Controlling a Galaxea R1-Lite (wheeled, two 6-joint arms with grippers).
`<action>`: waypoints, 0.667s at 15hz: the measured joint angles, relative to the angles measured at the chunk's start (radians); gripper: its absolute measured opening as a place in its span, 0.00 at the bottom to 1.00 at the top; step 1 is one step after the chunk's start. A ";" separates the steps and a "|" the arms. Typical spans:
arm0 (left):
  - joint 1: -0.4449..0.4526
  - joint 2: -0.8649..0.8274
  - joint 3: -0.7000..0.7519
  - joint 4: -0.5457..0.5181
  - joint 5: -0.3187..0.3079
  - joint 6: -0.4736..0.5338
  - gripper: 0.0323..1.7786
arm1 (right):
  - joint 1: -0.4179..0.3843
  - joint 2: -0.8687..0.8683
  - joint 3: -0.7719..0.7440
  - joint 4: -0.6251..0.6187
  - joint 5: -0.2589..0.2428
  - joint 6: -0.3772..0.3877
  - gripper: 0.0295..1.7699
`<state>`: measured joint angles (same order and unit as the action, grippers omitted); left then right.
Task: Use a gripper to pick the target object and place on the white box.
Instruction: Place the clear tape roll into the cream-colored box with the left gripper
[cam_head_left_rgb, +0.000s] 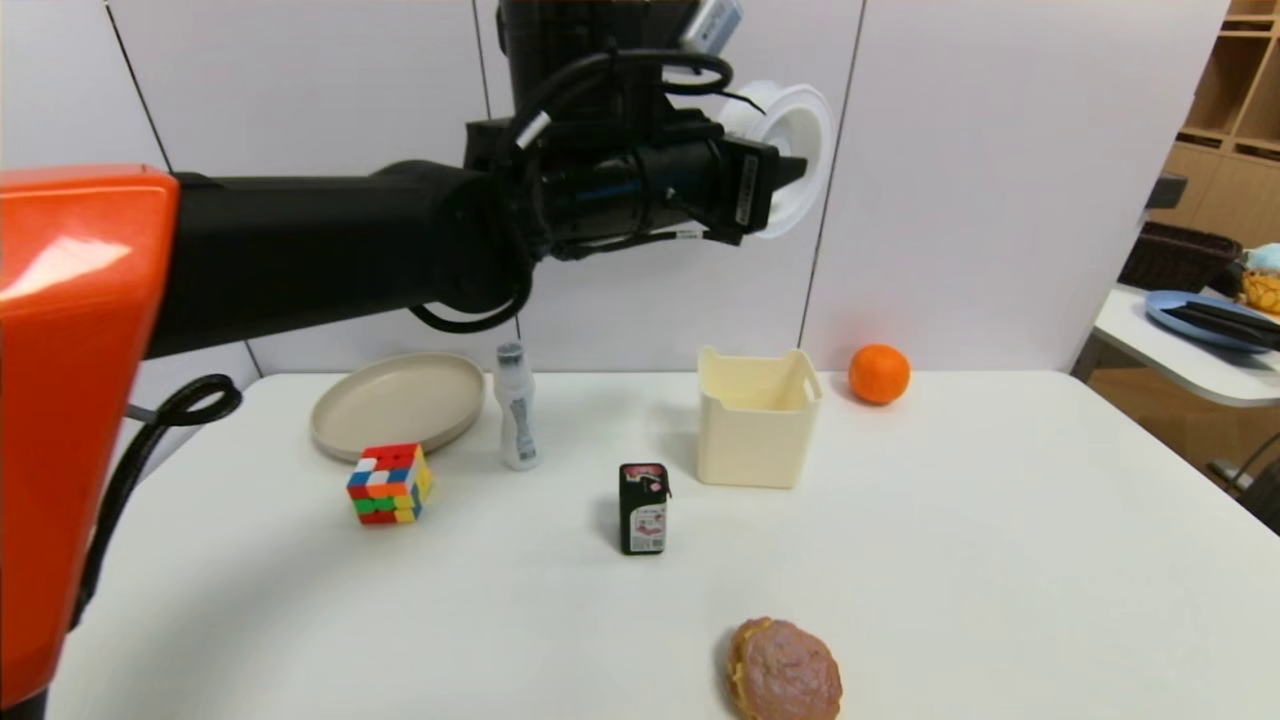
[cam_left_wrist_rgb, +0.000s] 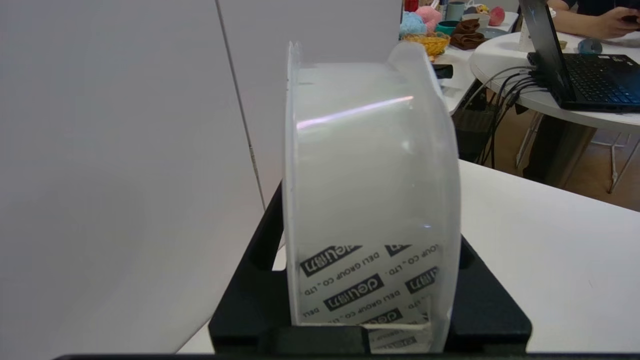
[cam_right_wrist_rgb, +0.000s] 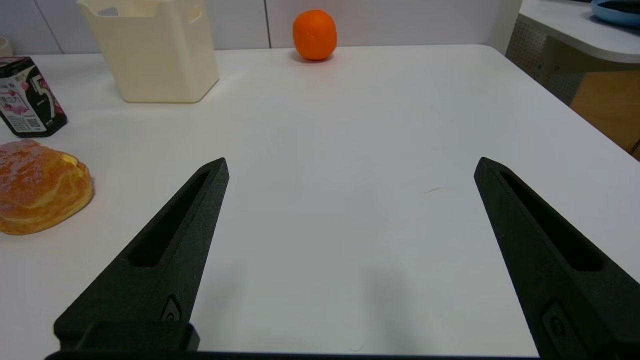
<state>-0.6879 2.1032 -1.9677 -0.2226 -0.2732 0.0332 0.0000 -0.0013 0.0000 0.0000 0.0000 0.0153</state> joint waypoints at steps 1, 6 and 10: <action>-0.008 0.031 -0.005 -0.007 0.000 -0.001 0.32 | 0.000 0.000 0.000 0.000 0.000 0.000 0.96; -0.017 0.166 -0.009 -0.008 0.008 0.003 0.32 | 0.000 0.000 0.000 0.000 0.000 0.000 0.96; -0.011 0.218 -0.008 0.000 0.051 0.002 0.32 | 0.000 0.000 0.000 0.000 0.000 0.000 0.96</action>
<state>-0.6994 2.3213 -1.9753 -0.2228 -0.2221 0.0355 0.0000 -0.0009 0.0000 0.0000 0.0000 0.0157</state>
